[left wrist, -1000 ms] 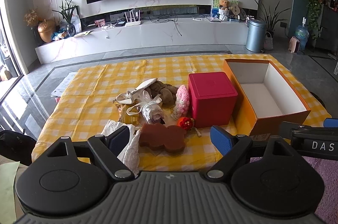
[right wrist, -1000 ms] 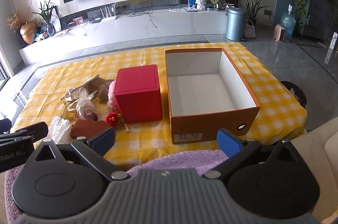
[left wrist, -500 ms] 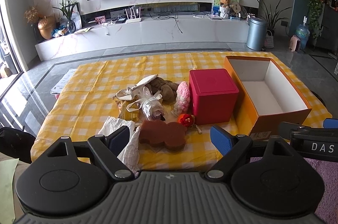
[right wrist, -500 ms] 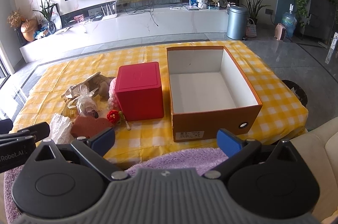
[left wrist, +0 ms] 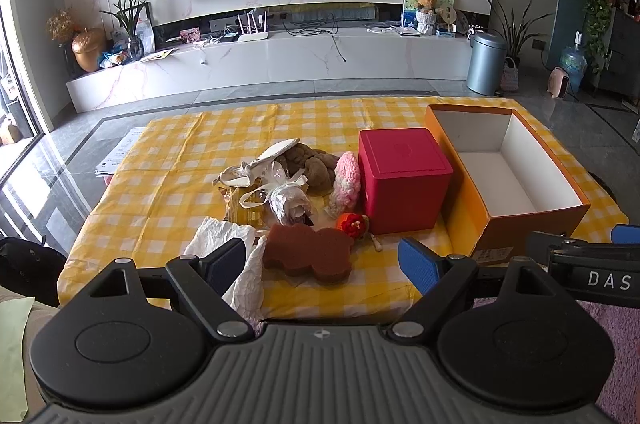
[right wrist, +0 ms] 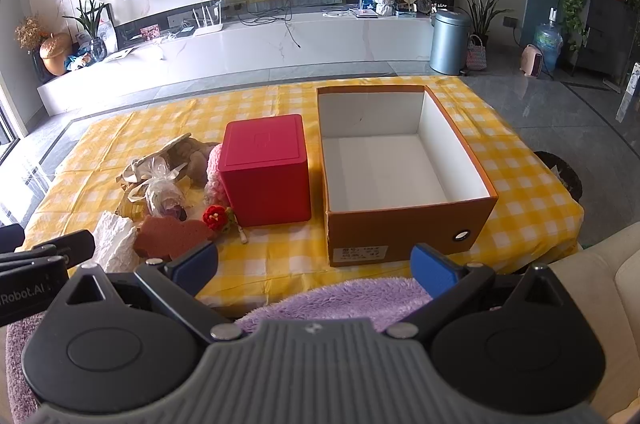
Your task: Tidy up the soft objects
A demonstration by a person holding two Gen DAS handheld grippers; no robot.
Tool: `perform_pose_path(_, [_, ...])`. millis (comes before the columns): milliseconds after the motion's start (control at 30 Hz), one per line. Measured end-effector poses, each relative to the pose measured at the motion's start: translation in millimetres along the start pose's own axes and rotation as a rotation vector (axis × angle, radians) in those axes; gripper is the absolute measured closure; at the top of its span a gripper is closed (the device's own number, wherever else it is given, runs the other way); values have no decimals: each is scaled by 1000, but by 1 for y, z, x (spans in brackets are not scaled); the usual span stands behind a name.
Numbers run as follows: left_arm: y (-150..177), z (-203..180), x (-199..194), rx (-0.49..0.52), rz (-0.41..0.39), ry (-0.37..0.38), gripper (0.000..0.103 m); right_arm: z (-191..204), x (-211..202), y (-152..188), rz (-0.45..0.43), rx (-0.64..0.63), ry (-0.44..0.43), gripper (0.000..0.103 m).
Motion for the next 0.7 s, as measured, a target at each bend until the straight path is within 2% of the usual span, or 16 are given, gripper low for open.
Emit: perform_pose_path(700, [4, 2, 1, -5, 1, -1, 2, 0, 0, 0, 0, 1, 0, 3])
Point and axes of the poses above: each gripper's, at about its wrist camera, not at the fingertips, and x roughly the way its jaws point, z to its left, y to its underside, the point moved 3 cm from there along x, roughly the way its jaws point, and after that the axes turned 8 degrees about x, right-handed, at the moved point
